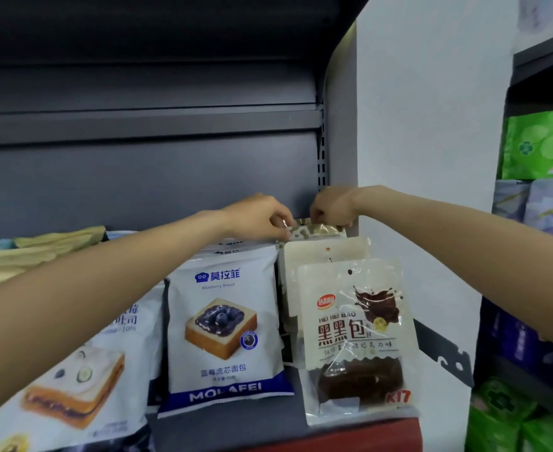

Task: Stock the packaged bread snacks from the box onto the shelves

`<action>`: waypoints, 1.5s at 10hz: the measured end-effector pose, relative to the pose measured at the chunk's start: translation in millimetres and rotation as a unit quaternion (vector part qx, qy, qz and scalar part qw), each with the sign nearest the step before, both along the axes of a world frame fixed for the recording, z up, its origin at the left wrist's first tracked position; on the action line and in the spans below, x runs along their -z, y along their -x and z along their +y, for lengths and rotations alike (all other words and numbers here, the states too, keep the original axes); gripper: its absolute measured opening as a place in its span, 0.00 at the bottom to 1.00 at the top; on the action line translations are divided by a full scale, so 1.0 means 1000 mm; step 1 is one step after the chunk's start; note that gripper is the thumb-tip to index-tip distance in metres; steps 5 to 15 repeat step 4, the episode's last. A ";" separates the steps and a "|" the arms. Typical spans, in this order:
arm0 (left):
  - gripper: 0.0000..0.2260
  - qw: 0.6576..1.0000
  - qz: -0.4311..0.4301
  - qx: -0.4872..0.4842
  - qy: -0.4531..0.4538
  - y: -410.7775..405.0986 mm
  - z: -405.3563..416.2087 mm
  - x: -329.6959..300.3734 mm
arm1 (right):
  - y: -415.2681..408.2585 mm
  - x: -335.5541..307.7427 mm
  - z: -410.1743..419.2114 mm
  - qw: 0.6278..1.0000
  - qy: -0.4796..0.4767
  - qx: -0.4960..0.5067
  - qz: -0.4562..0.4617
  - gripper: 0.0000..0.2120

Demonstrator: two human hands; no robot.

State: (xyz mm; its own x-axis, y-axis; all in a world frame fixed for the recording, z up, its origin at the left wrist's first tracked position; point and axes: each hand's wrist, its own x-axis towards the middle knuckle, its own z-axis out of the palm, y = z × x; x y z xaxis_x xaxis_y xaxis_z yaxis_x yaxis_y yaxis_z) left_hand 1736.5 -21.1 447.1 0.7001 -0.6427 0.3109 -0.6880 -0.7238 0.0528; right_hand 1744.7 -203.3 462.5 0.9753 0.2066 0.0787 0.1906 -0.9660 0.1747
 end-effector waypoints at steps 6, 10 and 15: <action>0.08 0.997 -0.032 -0.053 0.039 0.010 0.000 0.003 | 0.002 0.003 -0.001 0.997 0.065 0.027 -0.016 0.15; 0.08 0.997 -0.032 -0.053 0.039 0.010 0.000 0.003 | 0.002 0.003 -0.001 0.997 0.065 0.027 -0.016 0.15; 0.08 0.997 -0.032 -0.053 0.039 0.010 0.000 0.003 | 0.002 0.003 -0.001 0.997 0.065 0.027 -0.016 0.15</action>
